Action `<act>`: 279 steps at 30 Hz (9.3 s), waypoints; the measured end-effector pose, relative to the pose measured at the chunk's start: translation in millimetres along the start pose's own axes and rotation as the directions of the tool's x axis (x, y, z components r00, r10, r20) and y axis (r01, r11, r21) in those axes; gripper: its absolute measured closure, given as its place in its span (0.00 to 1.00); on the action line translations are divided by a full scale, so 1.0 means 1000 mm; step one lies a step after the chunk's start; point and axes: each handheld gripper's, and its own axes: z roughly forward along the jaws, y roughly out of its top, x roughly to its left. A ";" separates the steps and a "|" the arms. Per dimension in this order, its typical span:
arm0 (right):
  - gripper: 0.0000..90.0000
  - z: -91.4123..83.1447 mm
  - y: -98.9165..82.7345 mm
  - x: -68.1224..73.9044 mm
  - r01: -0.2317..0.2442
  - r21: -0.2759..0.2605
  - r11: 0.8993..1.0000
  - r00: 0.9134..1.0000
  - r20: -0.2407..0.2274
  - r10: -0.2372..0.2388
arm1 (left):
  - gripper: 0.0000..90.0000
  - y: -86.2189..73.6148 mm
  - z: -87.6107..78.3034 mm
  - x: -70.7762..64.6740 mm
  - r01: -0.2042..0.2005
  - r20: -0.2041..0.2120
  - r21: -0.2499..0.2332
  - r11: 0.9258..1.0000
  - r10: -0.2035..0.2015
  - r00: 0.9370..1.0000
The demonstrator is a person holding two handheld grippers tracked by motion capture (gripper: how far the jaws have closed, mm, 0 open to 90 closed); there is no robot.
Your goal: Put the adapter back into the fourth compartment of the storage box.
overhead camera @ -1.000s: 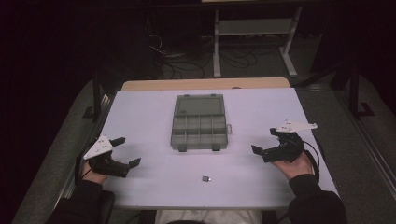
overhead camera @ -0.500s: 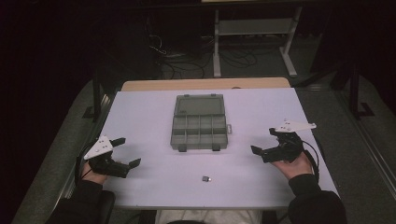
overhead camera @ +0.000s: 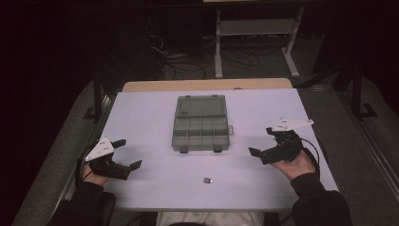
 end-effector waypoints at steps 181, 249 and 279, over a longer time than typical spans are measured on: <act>0.83 0.127 0.014 0.125 0.522 0.308 0.795 0.817 -0.447 -0.364 | 0.00 0.000 -0.002 0.001 0.007 0.000 -0.010 1.000 -0.007 1.000; 0.83 0.087 0.078 0.071 0.428 0.244 0.870 0.885 -0.308 -0.349 | 0.00 0.000 -0.001 0.001 0.009 0.001 -0.010 1.000 -0.009 1.000; 0.83 0.094 0.111 0.035 0.376 0.276 0.885 0.920 -0.223 -0.322 | 0.00 0.000 -0.002 0.002 0.016 0.003 -0.013 1.000 -0.015 1.000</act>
